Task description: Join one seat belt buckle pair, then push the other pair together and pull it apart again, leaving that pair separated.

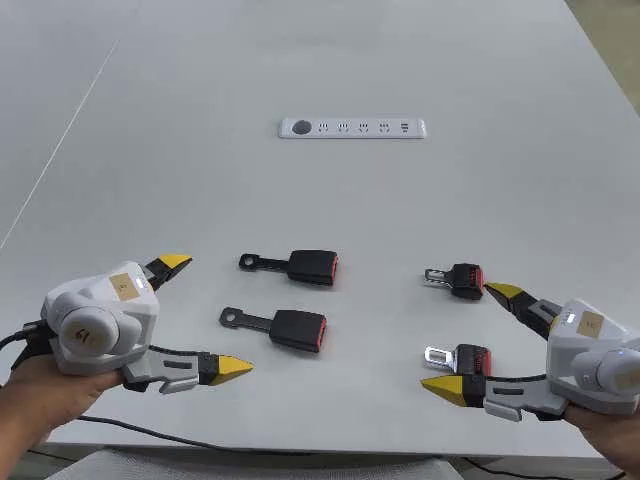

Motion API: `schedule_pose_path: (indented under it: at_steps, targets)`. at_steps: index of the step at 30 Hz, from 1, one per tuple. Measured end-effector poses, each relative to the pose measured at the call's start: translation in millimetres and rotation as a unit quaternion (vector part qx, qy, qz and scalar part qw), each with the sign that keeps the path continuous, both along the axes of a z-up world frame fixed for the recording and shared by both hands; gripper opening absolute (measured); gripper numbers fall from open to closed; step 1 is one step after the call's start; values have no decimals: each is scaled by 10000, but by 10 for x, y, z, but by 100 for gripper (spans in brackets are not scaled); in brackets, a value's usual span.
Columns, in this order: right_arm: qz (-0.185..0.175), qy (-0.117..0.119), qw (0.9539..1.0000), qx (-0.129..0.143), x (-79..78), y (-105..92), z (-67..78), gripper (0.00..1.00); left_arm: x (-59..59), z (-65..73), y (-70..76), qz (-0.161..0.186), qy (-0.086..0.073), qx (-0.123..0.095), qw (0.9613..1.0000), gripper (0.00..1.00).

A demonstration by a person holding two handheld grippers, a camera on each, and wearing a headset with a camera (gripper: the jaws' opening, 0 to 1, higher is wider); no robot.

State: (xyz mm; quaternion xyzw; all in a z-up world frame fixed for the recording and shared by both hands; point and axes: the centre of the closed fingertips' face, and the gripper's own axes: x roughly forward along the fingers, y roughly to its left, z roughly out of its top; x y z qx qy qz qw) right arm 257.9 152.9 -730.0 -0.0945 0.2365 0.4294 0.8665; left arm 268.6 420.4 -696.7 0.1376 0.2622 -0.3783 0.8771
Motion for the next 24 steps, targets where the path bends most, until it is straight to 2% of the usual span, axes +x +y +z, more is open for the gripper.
schedule_pose_path:
  at_steps: [9, 24]
  targets:
    - [-10, 104, 9999, -45, -31, -8, -79, 97, -7, -6, 2, 27, 24, -21, 10000, 100]
    - [13, 73, 10000, -13, -43, 16, -63, 97, -5, -12, 12, 44, 27, -52, 10000, 100]
